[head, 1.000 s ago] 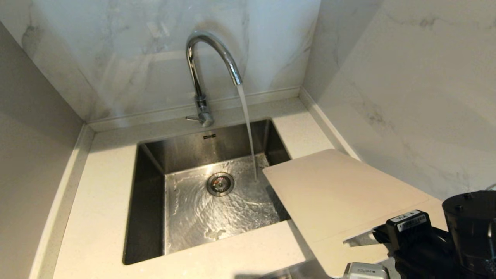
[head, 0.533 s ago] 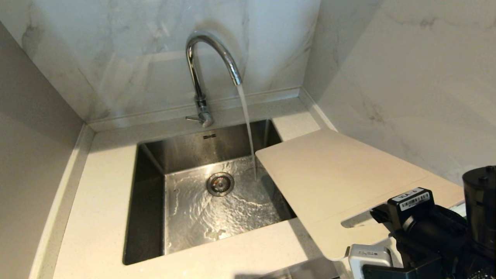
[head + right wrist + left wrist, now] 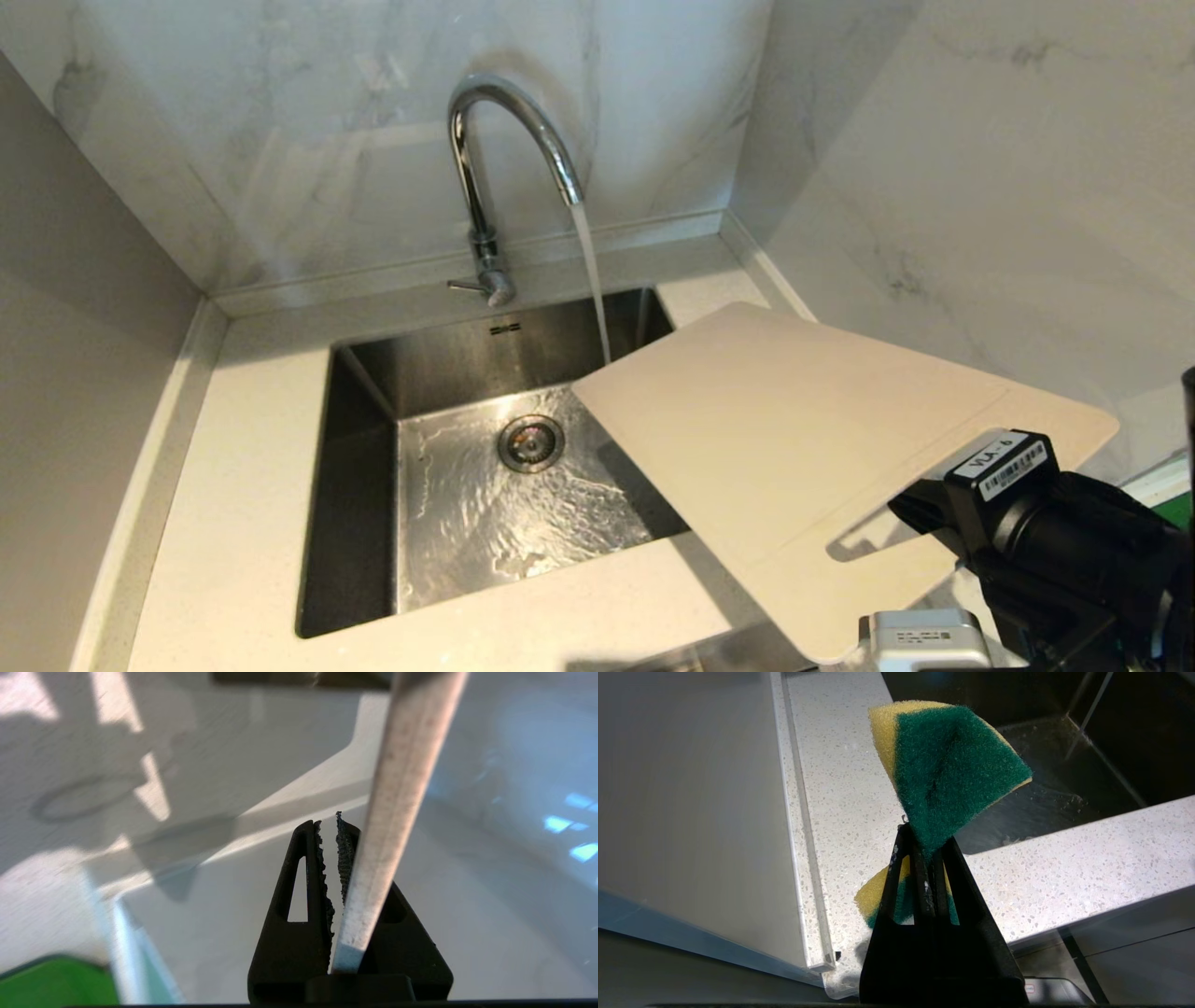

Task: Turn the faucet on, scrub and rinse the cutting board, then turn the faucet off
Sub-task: Pick up the cutting board

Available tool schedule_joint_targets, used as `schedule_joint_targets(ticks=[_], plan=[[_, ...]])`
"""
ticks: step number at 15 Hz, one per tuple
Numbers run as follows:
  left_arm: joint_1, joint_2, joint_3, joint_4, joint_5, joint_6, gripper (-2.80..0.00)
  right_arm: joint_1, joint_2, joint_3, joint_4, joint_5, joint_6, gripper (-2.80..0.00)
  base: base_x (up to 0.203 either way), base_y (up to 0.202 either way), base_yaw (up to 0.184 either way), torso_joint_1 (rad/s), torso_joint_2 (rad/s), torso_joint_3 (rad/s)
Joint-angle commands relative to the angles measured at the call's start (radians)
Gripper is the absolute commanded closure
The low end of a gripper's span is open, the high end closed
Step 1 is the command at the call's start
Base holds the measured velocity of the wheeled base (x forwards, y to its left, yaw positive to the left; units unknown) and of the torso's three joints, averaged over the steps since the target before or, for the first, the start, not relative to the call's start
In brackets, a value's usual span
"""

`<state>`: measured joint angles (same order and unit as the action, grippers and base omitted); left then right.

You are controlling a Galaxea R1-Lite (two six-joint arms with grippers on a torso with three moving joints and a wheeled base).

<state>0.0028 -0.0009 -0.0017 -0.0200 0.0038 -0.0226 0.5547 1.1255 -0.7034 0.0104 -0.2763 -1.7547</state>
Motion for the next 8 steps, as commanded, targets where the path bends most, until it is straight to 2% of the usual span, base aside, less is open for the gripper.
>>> schedule_joint_targets(ticks=[1, 3, 6, 8], plan=[[0.000, -0.001, 0.000, 0.000, 0.001, 0.000, 0.00, 0.001, -0.004, -0.037, 0.004, 0.059, -0.037, 0.00, 0.000, 0.000, 0.000, 0.000, 0.00, 0.000], [0.000, -0.001, 0.000, 0.000, 0.001, 0.000, 0.00, 0.001, -0.005, -0.061, 0.027, 0.137, -0.076, 0.00, 0.000, 0.000, 0.000, 0.000, 0.00, 0.000], [0.000, -0.001, 0.000, 0.000, 0.001, 0.000, 0.00, 0.001, -0.022, -0.104, 0.141, 0.187, -0.100, 0.00, 0.000, 0.000, 0.000, 0.000, 0.00, 0.000], [0.000, 0.000, 0.000, 0.000, 0.001, 0.000, 0.00, 0.001, -0.023, -0.166, 0.159, 0.201, -0.179, 0.00, 0.000, 0.000, 0.000, 0.000, 0.00, 0.000]])
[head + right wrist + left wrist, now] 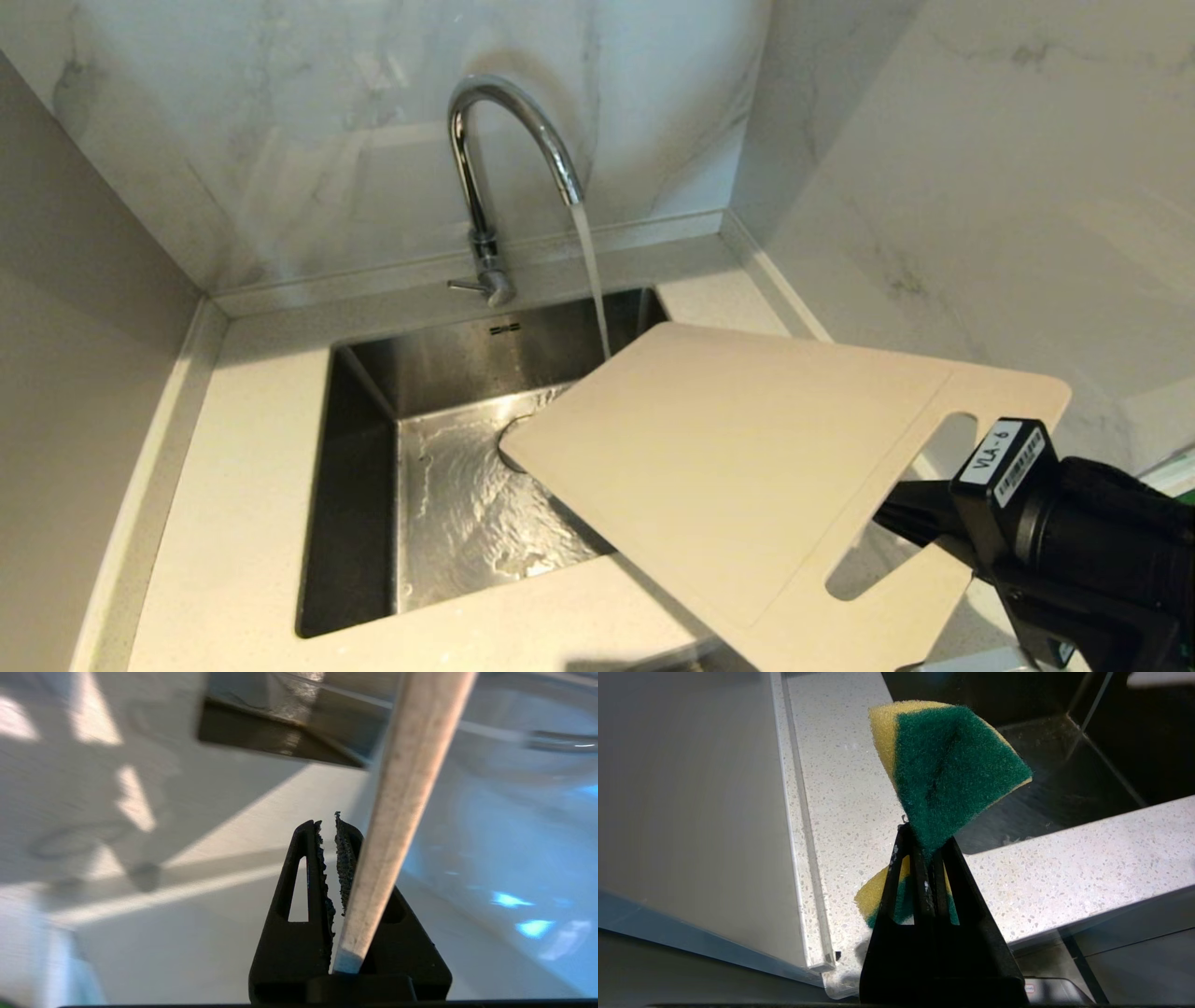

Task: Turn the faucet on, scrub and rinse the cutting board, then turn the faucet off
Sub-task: Pick up the cutting board

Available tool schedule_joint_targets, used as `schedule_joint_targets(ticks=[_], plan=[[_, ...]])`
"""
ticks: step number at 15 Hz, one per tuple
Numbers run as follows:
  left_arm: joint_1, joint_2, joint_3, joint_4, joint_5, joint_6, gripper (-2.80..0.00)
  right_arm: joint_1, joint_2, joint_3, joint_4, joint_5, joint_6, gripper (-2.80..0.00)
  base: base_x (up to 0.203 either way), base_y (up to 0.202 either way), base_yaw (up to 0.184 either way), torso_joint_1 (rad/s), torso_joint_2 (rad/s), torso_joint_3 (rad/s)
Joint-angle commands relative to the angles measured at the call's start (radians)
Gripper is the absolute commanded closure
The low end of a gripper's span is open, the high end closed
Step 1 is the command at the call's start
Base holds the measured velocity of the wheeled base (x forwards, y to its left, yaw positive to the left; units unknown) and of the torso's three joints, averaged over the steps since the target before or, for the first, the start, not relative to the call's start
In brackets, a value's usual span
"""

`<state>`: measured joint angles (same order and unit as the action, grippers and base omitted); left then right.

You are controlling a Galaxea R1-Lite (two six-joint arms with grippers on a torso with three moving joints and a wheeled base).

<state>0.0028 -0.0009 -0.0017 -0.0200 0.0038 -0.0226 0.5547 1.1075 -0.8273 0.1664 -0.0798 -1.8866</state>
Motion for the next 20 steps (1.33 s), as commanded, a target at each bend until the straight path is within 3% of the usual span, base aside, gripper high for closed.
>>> schedule_joint_targets(ticks=[1, 6, 12, 17, 20], plan=[[0.000, -0.001, 0.000, 0.000, 0.001, 0.000, 0.00, 0.001, -0.007, -0.056, 0.004, 0.025, -0.064, 0.00, 0.000, 0.000, 0.000, 0.000, 0.00, 0.000], [0.000, -0.001, 0.000, 0.000, 0.001, 0.000, 0.00, -0.001, -0.009, -0.058, 0.000, 0.131, -0.068, 0.00, 0.000, 0.000, 0.000, 0.000, 0.00, 0.000], [0.000, 0.001, 0.000, -0.001, 0.001, 0.000, 0.00, -0.001, -0.006, -0.070, -0.001, 0.171, -0.072, 0.00, 0.000, 0.000, 0.000, 0.000, 0.00, 0.000], [0.000, -0.001, 0.000, 0.000, 0.001, 0.000, 0.00, 0.001, 0.066, -0.150, 0.010, 0.193, -0.146, 0.00, 0.000, 0.000, 0.000, 0.000, 0.00, 0.000], [0.000, 0.000, 0.000, 0.000, 0.001, 0.000, 0.00, 0.001, 0.092, -0.225, 0.085, 0.216, -0.189, 0.00, 0.000, 0.000, 0.000, 0.000, 0.00, 0.000]])
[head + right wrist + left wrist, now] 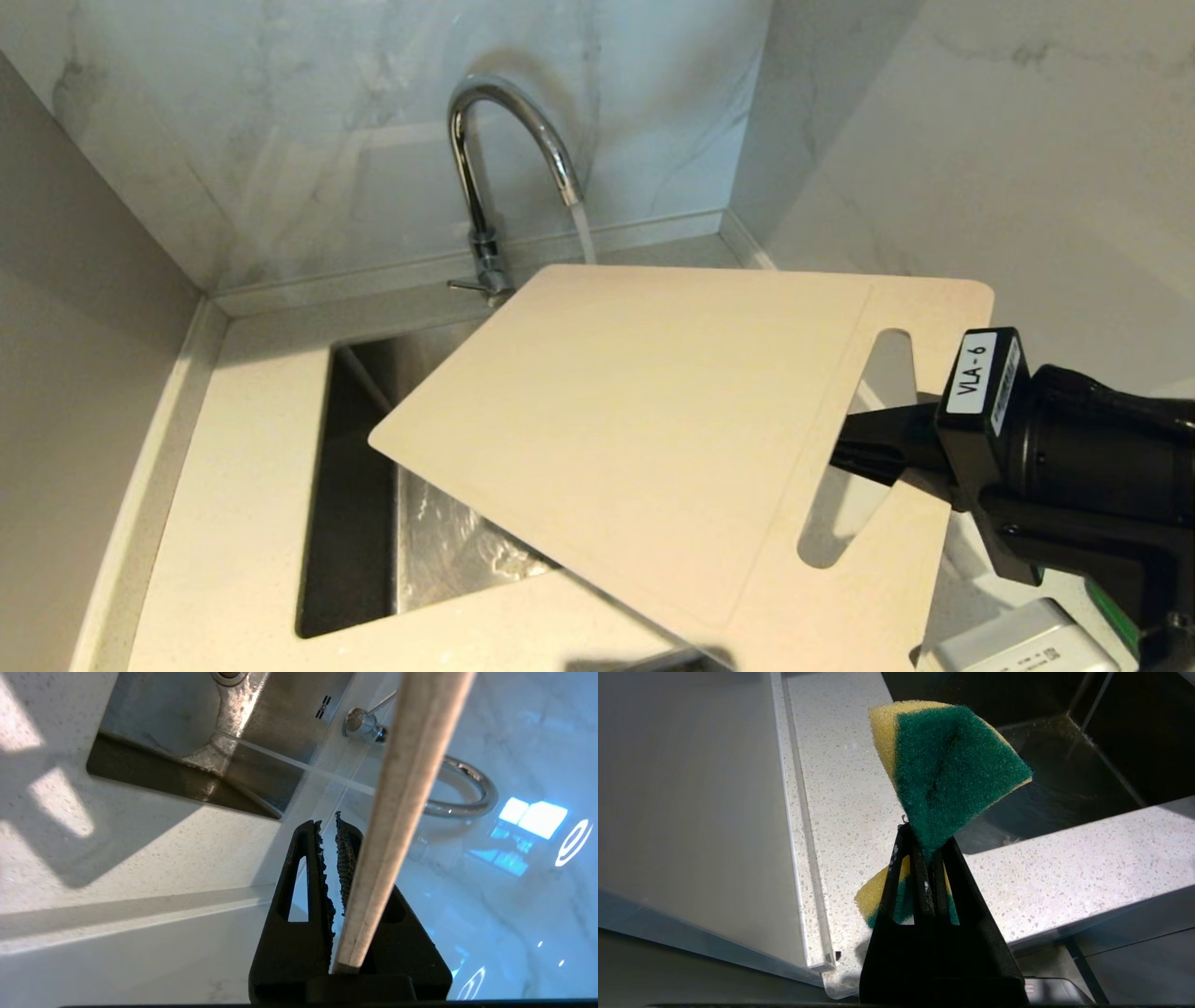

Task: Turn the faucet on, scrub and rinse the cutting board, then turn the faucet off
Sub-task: Pick up the cutting board

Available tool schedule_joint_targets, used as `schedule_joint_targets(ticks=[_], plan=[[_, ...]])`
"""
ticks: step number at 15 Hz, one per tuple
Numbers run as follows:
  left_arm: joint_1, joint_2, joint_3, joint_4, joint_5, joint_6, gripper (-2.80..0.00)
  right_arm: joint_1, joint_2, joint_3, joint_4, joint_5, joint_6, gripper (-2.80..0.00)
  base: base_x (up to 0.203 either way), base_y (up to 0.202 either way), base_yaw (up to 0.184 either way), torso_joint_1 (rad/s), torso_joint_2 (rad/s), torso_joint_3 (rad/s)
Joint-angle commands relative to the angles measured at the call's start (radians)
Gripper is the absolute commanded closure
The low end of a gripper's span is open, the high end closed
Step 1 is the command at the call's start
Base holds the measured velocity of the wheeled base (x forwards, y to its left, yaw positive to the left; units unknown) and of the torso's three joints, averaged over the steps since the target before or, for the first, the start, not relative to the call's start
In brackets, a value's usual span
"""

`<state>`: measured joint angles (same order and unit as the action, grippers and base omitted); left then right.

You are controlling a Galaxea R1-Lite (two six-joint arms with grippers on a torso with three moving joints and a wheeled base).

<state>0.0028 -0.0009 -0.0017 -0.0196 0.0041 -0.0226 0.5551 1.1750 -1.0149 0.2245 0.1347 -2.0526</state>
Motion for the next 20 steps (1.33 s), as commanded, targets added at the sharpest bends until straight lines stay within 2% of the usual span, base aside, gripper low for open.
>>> schedule_joint_targets(ticks=[1, 6, 9, 12, 16, 20], plan=[[0.000, -0.001, 0.000, 0.000, 0.001, 0.000, 0.00, 0.001, 0.025, -0.056, 0.063, 0.002, -0.035, 0.00, 0.000, 0.000, 0.000, 0.000, 0.00, 0.000], [0.000, 0.000, 0.000, 0.000, 0.001, 0.000, 0.00, 0.005, 0.028, -0.062, 0.070, -0.001, -0.060, 0.00, 0.000, 0.000, 0.000, 0.000, 0.00, 0.000], [0.000, -0.001, 0.000, -0.001, 0.001, 0.000, 0.00, 0.055, 0.063, -0.072, 0.070, 0.011, -0.060, 0.00, 0.000, 0.000, 0.000, 0.000, 0.00, 0.000], [0.000, 0.000, 0.000, -0.001, 0.001, 0.000, 0.00, 0.126, 0.125, -0.137, 0.076, 0.012, -0.064, 0.00, 0.000, 0.000, 0.000, 0.000, 0.00, 0.000], [0.000, 0.000, 0.000, -0.001, 0.001, 0.000, 0.00, 0.135, 0.158, -0.142, 0.079, 0.028, -0.089, 0.00, 0.000, 0.000, 0.000, 0.000, 0.00, 0.000], [0.000, 0.001, 0.000, 0.000, 0.001, 0.000, 0.00, 0.134, 0.167, -0.171, 0.184, 0.024, -0.158, 0.00, 0.000, 0.000, 0.000, 0.000, 0.00, 0.000]])
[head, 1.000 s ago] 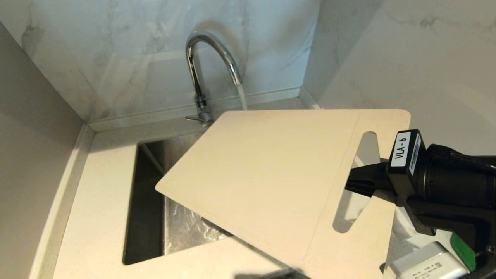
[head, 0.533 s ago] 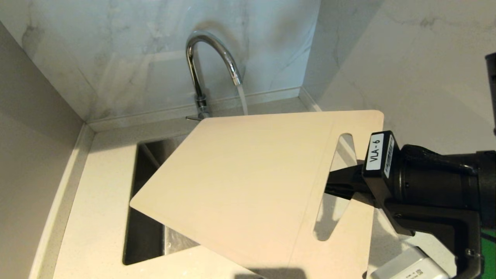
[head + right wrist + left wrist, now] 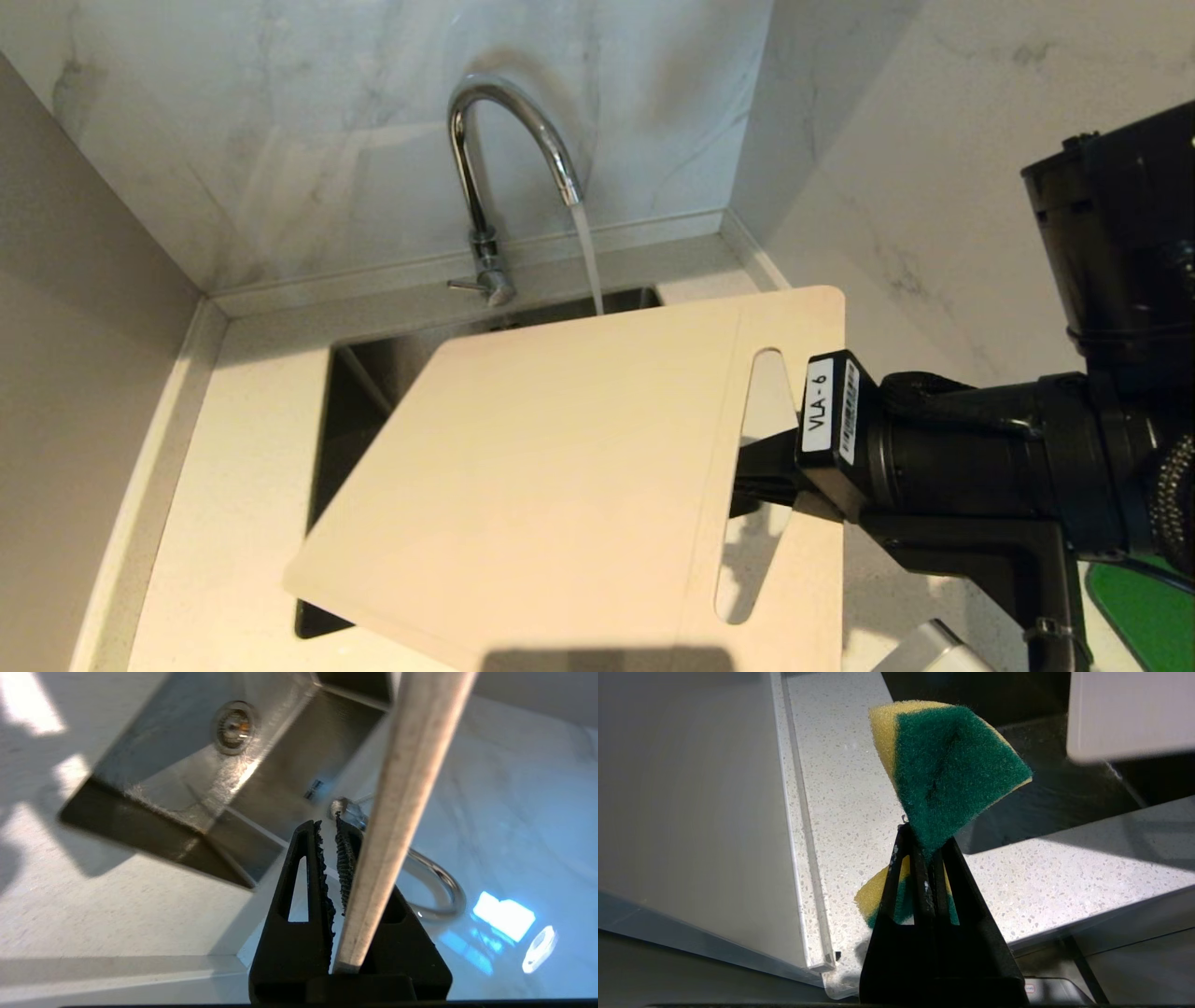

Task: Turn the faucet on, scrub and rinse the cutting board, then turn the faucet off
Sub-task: Pick up the cutting board

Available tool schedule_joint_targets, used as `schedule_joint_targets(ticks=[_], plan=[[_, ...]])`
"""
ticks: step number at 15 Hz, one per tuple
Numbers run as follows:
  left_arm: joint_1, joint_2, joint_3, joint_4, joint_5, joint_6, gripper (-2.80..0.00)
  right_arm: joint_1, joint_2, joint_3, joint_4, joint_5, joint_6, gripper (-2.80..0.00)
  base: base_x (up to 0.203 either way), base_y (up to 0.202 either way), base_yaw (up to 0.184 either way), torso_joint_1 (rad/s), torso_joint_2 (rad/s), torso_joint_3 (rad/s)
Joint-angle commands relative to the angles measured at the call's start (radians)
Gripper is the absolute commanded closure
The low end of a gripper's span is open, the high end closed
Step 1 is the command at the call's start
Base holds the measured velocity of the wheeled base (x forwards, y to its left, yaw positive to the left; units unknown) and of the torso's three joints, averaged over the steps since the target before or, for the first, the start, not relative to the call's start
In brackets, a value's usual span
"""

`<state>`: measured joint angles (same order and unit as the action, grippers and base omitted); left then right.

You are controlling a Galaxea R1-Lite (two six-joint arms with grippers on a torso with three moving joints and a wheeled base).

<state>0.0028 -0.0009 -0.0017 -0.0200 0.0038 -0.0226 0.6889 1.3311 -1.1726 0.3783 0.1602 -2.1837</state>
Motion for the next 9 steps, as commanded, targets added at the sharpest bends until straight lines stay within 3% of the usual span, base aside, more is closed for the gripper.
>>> schedule_joint_targets(ticks=[1, 9], plan=[[0.000, 0.001, 0.000, 0.000, 0.001, 0.000, 0.00, 0.000, 0.015, -0.014, 0.053, -0.004, -0.043, 0.00, 0.000, 0.000, 0.000, 0.000, 0.00, 0.000], [0.000, -0.001, 0.000, 0.000, 0.001, 0.000, 0.00, -0.001, 0.125, -0.089, 0.081, -0.011, -0.137, 0.00, 0.000, 0.000, 0.000, 0.000, 0.00, 0.000]])
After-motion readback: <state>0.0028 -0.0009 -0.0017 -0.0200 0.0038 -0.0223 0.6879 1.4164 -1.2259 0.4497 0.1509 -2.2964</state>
